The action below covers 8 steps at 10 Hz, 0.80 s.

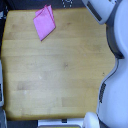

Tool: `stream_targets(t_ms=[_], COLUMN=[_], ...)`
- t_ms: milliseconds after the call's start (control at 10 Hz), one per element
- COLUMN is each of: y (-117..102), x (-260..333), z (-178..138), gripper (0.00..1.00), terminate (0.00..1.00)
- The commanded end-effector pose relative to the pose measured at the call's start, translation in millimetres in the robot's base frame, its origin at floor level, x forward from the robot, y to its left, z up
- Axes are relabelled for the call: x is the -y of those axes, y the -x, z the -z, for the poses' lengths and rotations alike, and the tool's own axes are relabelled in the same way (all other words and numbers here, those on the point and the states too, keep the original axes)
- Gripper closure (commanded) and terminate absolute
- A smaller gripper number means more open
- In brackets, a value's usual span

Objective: Folding a cloth

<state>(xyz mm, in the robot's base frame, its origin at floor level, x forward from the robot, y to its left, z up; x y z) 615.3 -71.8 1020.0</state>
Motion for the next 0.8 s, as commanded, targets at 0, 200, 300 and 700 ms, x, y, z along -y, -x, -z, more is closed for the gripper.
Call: stream_targets(t_ms=[0, 200, 300, 700], y=[52.0, 57.7, 59.4, 53.5], x=[158.1, 190.5, 203.4, 238.9], z=[10.8, 26.0, 34.8, 67.6], gripper=[0.0, 0.0, 0.0, 0.0], terminate=[0.0, 0.0, 0.0, 1.0])
